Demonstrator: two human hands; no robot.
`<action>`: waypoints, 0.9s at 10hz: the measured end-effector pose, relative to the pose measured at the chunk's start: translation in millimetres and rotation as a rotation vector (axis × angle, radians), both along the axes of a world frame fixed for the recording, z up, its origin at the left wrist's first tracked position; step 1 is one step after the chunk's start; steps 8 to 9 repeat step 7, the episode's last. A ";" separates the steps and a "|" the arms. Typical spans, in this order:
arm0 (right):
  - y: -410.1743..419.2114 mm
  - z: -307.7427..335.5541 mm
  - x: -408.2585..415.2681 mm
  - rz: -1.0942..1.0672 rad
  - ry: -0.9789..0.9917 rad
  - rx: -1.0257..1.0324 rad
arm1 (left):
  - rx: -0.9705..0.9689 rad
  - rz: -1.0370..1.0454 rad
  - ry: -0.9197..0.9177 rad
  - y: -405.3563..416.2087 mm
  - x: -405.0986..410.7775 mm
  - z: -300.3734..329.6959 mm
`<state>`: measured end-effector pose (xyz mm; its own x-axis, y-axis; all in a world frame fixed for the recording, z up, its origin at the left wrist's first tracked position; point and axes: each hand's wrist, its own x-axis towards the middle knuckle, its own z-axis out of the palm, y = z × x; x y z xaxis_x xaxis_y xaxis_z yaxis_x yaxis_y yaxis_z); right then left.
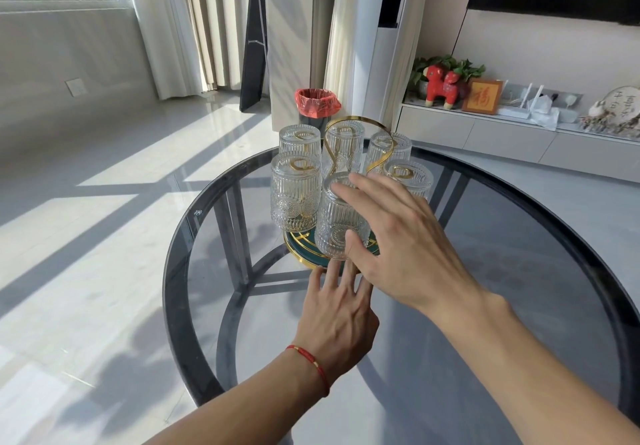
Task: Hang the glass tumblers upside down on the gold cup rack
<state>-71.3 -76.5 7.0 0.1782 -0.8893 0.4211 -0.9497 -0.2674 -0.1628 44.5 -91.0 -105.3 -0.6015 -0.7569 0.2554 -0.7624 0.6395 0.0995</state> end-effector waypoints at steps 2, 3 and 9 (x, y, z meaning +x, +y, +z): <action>2.5 0.2 -1.6 0.010 -0.007 -0.010 | -0.010 0.005 0.012 0.1 0.6 0.6; 4.0 1.3 -2.3 0.011 -0.027 -0.036 | -0.011 -0.004 0.012 2.0 1.3 0.4; 37.7 -7.5 -33.5 -0.050 -0.340 -0.260 | -0.037 -0.079 0.030 15.1 17.8 1.8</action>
